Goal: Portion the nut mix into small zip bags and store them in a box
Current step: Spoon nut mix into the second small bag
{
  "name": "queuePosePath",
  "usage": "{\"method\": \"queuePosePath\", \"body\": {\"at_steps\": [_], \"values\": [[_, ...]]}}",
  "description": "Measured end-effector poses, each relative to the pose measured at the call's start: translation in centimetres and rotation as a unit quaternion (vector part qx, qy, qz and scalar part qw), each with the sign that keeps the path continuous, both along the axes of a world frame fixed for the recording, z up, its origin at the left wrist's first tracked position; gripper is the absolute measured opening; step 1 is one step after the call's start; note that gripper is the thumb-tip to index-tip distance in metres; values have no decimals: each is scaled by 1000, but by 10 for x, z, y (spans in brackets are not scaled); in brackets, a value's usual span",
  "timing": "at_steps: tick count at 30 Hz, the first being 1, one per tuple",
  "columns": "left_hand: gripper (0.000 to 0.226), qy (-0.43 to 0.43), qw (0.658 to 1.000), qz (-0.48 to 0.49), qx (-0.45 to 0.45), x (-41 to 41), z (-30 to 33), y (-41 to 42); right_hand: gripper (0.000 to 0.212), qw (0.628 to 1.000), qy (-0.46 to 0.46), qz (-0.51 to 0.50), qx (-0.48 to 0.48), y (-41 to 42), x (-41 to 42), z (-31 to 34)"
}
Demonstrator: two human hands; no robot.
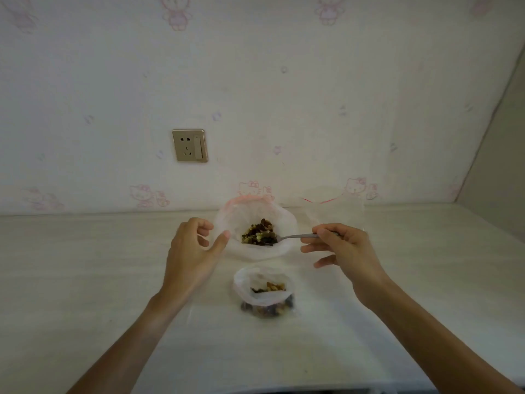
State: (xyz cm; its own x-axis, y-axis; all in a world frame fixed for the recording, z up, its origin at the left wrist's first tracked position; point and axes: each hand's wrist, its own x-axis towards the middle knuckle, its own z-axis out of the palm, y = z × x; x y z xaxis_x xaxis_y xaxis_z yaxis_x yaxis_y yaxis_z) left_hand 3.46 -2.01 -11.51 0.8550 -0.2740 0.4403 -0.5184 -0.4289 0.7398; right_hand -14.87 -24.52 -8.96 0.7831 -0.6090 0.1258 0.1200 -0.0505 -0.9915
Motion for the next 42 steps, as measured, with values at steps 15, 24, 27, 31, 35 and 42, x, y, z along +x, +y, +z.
{"method": "queuePosePath", "body": {"at_steps": [15, 24, 27, 31, 35, 42], "values": [[18, 193, 967, -163, 10, -65, -11, 6, 17, 838, 26, 12, -546, 27, -68, -9], [17, 226, 966, -123, -20, -60, -14, 8, 26, 662, -51, 38, -746, 28, -70, 4], [22, 207, 970, -127, -2, -59, -17, 9, 21, 804, -45, 14, -593, 31, -66, 3], [35, 214, 970, -117, -4, -50, -19, 10, 20, 951, -13, 5, -309, 28, -48, -2], [40, 226, 971, -73, -22, -35, -20, 7, 15, 989, -14, 5, -148, 21, -26, -5], [69, 259, 965, -3, -40, -7, -11, -13, 14, 994, 30, -18, -107, 8, 24, -12]]}}
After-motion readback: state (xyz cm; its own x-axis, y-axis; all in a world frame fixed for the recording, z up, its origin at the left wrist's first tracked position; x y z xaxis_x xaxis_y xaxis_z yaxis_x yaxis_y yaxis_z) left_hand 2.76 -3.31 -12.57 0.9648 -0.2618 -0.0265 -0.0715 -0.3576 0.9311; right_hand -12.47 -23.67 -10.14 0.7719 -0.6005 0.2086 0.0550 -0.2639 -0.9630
